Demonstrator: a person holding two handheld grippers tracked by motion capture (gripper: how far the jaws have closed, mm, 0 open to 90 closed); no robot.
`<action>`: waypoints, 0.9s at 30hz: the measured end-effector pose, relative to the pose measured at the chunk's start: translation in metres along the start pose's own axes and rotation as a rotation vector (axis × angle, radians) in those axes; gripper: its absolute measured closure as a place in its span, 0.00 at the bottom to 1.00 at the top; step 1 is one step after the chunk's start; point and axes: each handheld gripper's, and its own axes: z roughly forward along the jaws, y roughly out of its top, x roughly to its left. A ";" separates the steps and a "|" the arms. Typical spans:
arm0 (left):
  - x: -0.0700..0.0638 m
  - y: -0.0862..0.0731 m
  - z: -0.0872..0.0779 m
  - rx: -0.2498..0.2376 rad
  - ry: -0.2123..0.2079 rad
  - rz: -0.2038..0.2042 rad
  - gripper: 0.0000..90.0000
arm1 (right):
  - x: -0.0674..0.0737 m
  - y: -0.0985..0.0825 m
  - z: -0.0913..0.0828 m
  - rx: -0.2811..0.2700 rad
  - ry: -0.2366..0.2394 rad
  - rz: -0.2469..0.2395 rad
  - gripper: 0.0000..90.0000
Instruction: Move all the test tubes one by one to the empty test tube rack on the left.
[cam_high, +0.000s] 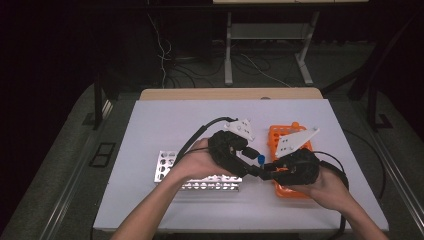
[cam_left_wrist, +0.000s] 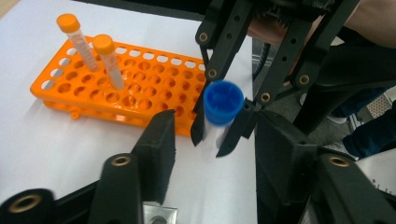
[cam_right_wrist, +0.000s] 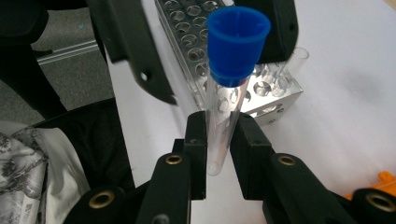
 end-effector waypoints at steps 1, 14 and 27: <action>0.000 0.000 0.000 0.000 -0.001 0.001 0.55 | 0.000 0.000 0.000 0.000 0.000 0.000 0.85; 0.000 0.000 0.001 0.013 -0.009 0.021 0.82 | 0.002 0.005 0.006 0.005 0.025 -0.005 0.85; 0.003 -0.002 -0.010 0.006 -0.005 0.001 0.83 | 0.002 0.001 0.003 -0.019 0.012 0.017 0.64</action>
